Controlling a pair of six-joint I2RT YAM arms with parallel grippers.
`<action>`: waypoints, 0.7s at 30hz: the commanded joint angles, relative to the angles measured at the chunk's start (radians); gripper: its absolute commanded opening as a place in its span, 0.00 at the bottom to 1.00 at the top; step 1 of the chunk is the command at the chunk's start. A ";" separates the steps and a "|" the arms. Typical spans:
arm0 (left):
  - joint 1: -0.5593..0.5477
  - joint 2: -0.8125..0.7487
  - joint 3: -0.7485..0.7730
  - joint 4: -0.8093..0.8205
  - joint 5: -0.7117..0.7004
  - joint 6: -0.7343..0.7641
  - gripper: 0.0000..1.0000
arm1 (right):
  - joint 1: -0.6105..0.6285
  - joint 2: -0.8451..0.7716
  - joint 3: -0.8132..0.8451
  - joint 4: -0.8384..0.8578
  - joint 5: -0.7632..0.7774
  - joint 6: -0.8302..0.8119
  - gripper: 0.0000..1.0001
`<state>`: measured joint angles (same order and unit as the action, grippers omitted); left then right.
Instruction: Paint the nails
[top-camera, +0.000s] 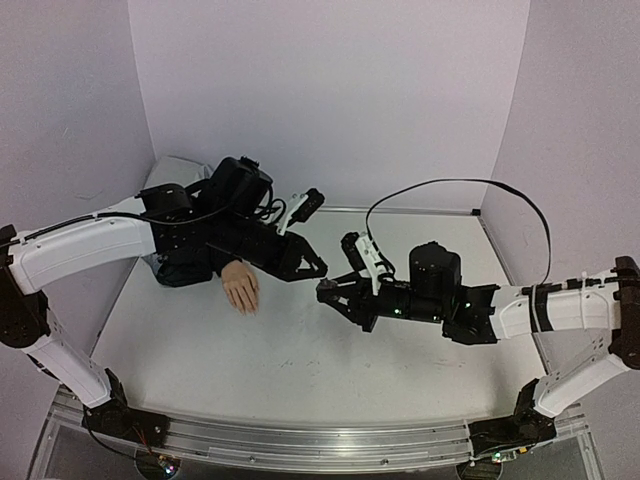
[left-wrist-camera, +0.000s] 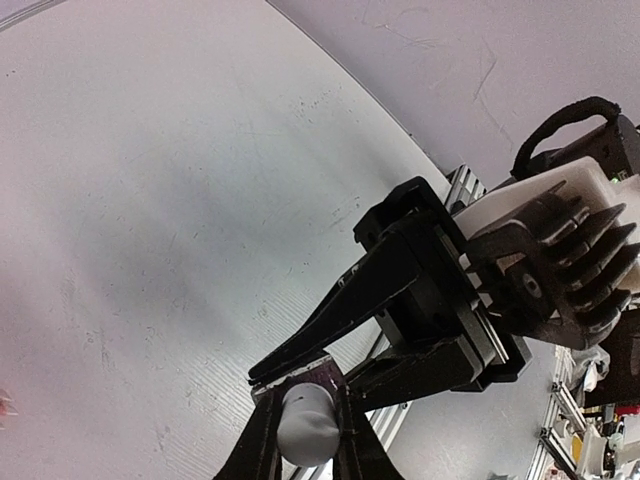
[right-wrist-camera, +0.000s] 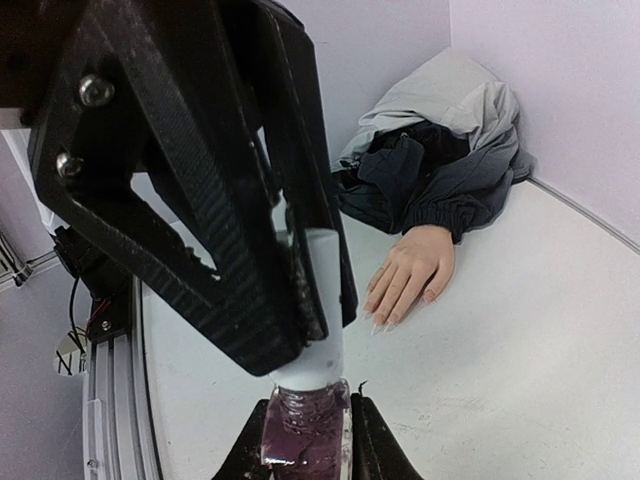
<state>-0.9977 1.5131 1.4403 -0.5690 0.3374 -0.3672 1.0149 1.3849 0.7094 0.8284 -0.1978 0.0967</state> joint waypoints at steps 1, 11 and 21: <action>0.006 -0.017 0.061 0.004 -0.028 -0.004 0.00 | -0.001 0.005 0.042 0.045 0.009 -0.018 0.00; 0.005 -0.035 0.057 0.000 -0.051 -0.003 0.00 | -0.001 -0.023 0.022 0.072 0.018 -0.020 0.00; 0.005 -0.047 0.056 0.000 -0.053 0.006 0.00 | 0.000 -0.014 0.022 0.072 0.014 -0.018 0.00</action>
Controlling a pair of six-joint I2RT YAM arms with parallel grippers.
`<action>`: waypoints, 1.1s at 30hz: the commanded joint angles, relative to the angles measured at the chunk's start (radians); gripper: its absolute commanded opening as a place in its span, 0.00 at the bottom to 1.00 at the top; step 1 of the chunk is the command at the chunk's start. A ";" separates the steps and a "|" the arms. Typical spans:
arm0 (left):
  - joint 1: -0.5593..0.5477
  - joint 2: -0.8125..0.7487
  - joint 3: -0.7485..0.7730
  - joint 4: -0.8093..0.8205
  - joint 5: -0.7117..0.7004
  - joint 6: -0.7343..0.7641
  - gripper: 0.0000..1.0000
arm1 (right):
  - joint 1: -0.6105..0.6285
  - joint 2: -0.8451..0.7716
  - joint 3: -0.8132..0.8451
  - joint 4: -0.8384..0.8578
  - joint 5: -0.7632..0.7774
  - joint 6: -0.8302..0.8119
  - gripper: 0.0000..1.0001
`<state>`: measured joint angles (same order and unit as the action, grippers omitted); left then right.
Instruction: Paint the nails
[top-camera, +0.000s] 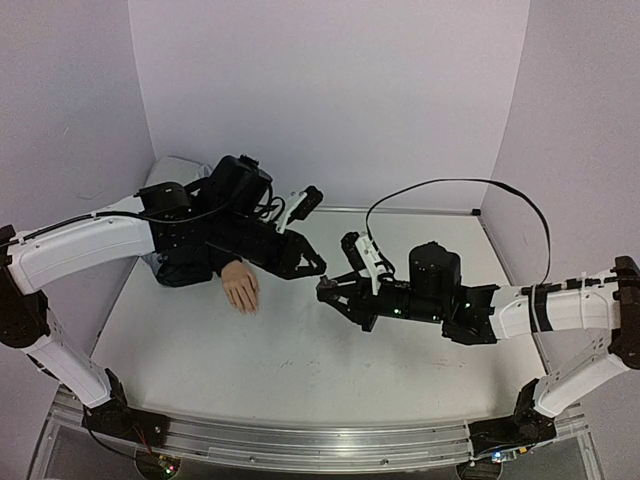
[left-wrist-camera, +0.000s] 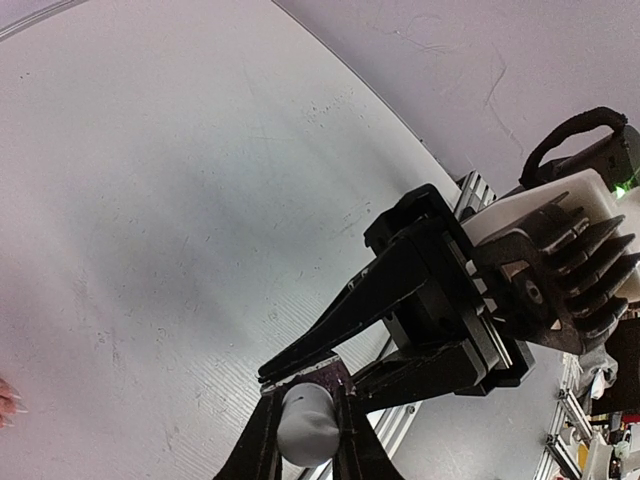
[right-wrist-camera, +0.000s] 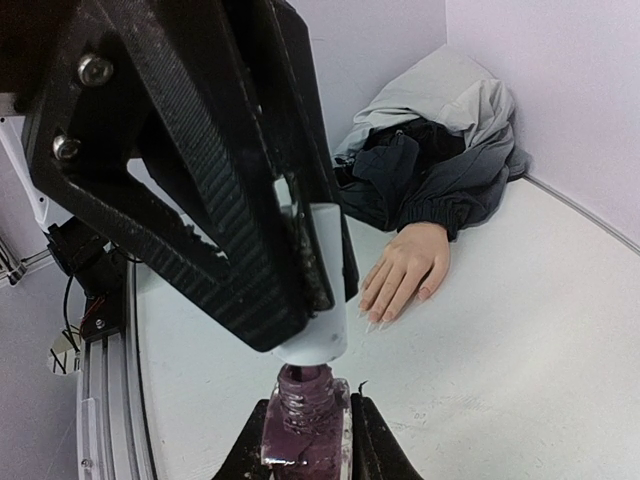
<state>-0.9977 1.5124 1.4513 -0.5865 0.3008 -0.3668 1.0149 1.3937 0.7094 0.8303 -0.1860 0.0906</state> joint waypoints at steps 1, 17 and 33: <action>0.005 -0.047 0.045 0.017 -0.017 0.007 0.00 | 0.000 -0.024 0.022 0.071 0.002 -0.014 0.00; 0.005 -0.066 0.034 0.017 -0.031 0.009 0.00 | 0.001 -0.025 0.020 0.078 -0.001 -0.006 0.00; 0.007 -0.078 0.034 0.016 -0.041 0.018 0.00 | 0.000 -0.027 0.011 0.086 0.009 -0.002 0.00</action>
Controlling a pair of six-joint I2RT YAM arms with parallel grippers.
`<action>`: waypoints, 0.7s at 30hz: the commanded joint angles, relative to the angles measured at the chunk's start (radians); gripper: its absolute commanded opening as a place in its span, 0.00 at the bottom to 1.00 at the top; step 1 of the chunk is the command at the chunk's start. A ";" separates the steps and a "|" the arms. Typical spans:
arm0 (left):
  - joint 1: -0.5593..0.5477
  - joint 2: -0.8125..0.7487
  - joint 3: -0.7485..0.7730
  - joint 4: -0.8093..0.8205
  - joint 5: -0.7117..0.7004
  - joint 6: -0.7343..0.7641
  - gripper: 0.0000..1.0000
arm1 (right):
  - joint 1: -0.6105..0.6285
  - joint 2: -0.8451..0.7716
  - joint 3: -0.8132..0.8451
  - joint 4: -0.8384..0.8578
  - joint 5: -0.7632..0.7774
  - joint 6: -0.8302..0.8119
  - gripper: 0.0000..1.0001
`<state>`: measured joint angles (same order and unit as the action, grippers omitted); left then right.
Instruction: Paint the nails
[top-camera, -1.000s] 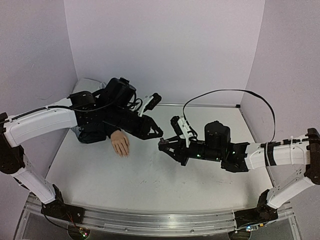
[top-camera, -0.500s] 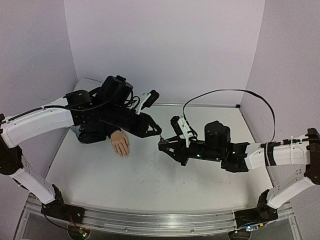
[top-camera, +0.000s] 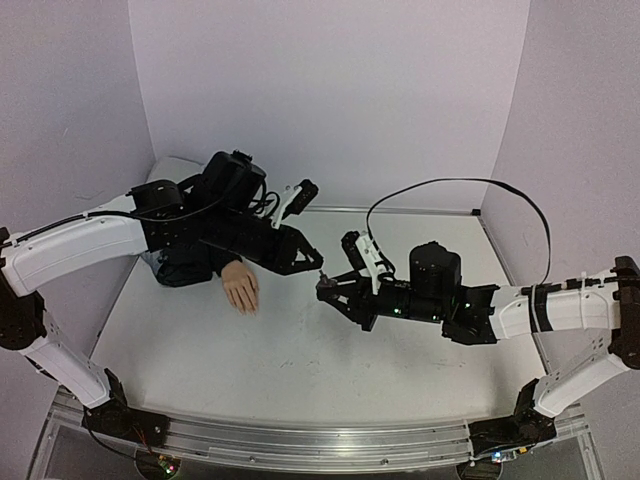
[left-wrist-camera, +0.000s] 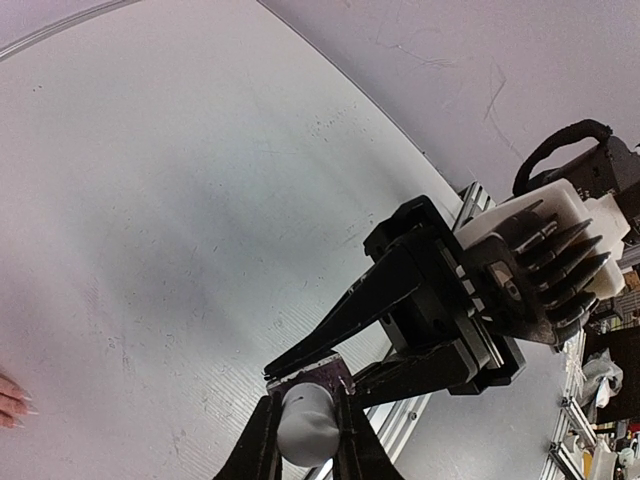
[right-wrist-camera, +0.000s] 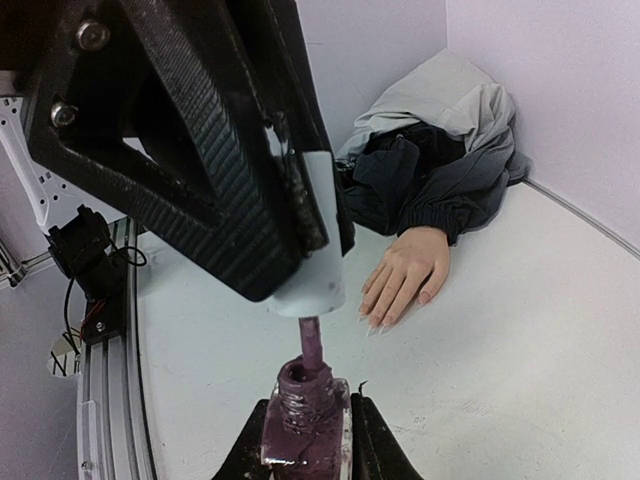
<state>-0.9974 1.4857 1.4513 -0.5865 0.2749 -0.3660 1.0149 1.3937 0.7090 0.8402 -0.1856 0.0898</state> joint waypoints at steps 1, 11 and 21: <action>0.008 -0.051 0.034 0.016 -0.016 0.018 0.00 | 0.000 -0.026 0.011 0.076 0.009 -0.001 0.00; 0.011 -0.056 0.031 0.010 -0.020 0.019 0.00 | 0.000 -0.027 0.010 0.078 0.009 -0.001 0.00; 0.013 -0.056 0.030 0.008 -0.020 0.021 0.00 | 0.000 -0.032 0.008 0.081 0.010 -0.001 0.00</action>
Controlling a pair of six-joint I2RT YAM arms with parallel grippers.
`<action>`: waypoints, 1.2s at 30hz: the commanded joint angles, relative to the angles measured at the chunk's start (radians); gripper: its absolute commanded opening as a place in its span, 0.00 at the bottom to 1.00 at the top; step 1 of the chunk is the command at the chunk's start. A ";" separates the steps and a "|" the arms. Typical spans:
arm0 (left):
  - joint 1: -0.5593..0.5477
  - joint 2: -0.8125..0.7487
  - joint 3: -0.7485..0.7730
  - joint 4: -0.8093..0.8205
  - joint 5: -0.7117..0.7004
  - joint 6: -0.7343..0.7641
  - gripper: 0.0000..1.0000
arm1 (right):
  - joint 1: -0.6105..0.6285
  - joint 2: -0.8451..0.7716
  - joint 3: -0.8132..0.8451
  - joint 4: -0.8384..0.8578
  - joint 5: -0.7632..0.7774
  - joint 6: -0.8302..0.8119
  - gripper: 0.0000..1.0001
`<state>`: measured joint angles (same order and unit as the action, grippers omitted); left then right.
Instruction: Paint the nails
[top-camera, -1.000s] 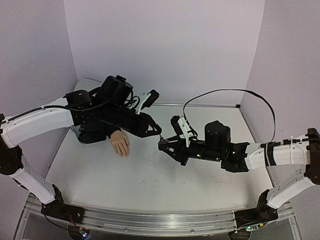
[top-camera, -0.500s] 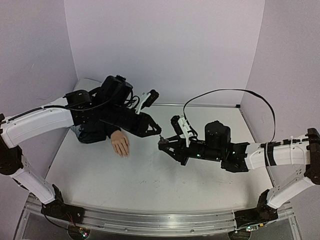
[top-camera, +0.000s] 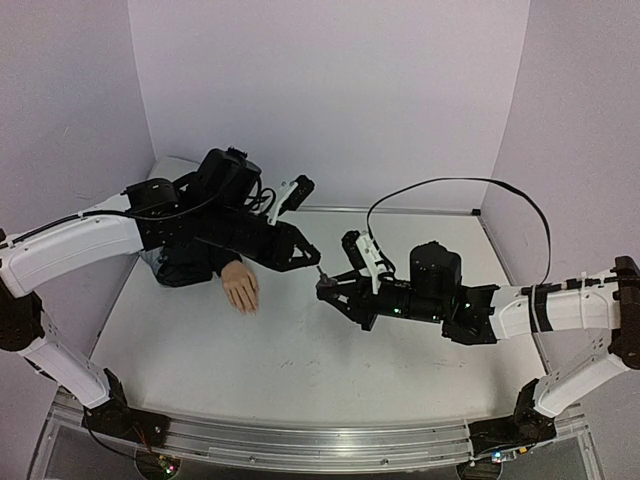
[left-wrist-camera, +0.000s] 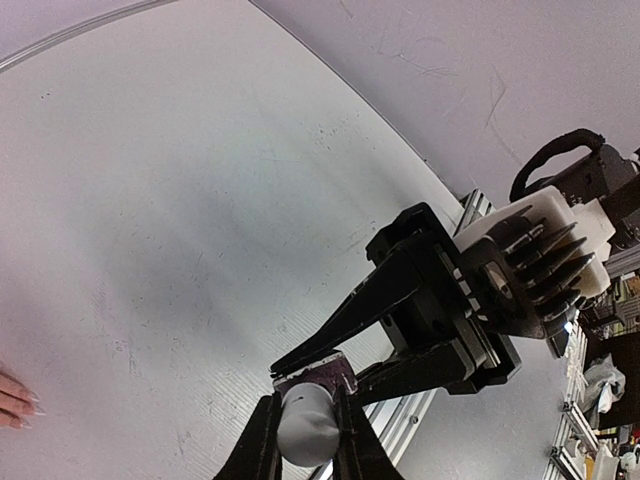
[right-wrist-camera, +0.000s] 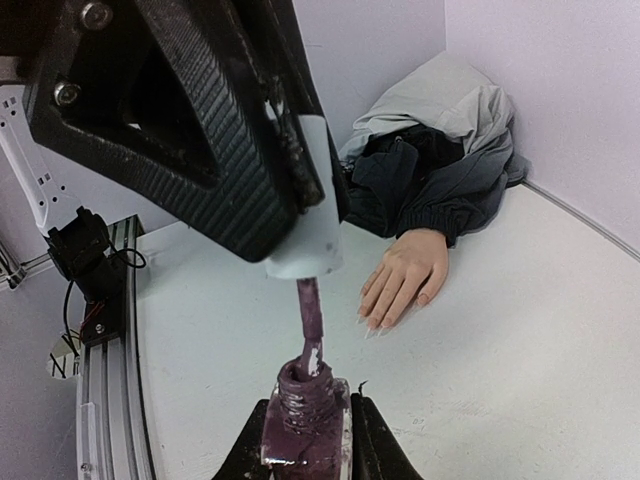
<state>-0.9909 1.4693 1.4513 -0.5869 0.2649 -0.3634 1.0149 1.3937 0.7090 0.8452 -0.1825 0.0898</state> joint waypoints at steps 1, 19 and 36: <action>0.007 -0.040 0.031 0.009 -0.010 0.018 0.00 | -0.001 -0.033 0.007 0.077 0.008 -0.001 0.00; 0.009 -0.048 0.027 0.008 -0.015 0.018 0.00 | 0.000 -0.036 0.001 0.083 0.010 -0.001 0.00; 0.011 -0.053 0.026 0.005 -0.016 0.021 0.00 | -0.001 -0.039 -0.002 0.090 0.016 0.001 0.00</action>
<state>-0.9871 1.4639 1.4513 -0.5877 0.2577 -0.3626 1.0149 1.3933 0.7013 0.8539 -0.1741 0.0898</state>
